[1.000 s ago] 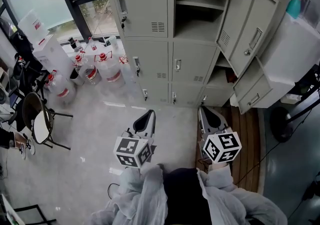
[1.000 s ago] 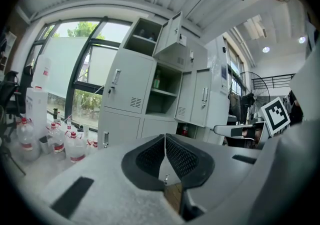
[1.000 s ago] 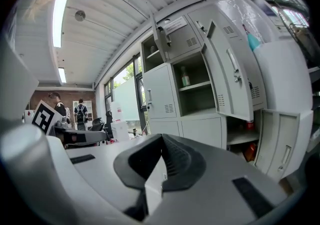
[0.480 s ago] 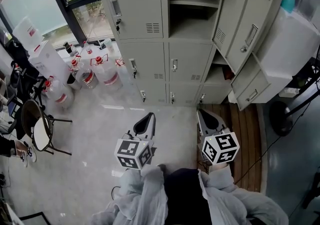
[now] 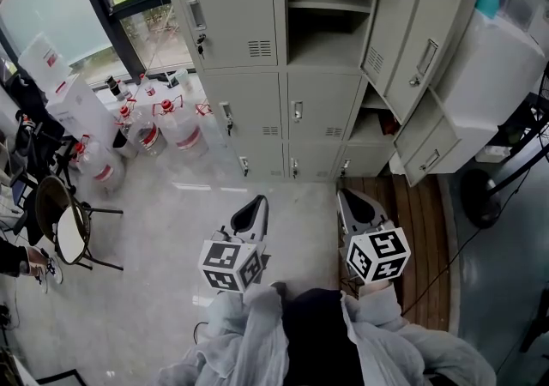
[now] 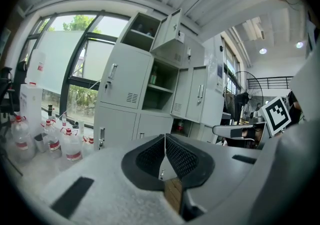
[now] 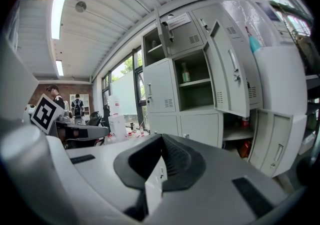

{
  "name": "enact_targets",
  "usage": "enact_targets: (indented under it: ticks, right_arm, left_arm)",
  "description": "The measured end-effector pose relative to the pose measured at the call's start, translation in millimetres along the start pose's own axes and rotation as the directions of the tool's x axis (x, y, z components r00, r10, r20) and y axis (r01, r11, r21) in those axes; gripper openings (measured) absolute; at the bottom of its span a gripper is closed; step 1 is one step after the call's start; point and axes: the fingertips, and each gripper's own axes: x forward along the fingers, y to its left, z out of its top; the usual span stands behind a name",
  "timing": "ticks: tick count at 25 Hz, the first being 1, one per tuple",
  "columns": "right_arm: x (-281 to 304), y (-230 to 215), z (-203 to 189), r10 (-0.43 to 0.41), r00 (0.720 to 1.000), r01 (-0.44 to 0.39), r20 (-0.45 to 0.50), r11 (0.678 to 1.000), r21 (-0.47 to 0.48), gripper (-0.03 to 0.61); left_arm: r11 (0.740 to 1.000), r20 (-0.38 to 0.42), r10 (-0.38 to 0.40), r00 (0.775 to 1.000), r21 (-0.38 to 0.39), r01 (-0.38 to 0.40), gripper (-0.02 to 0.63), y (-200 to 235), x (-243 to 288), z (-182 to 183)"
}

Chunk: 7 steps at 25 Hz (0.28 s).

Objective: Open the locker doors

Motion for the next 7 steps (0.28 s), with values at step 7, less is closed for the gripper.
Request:
enact_targets:
  ticks: [7]
  right_arm:
    - [-5.1,6.8,-1.5,-0.008,1.000,0.008,-0.001,1.000,0.000,0.000]
  left_arm:
    - [1.000,-0.006,-0.007,1.000,-0.005,0.007,0.012,1.3,-7.0,-2.9]
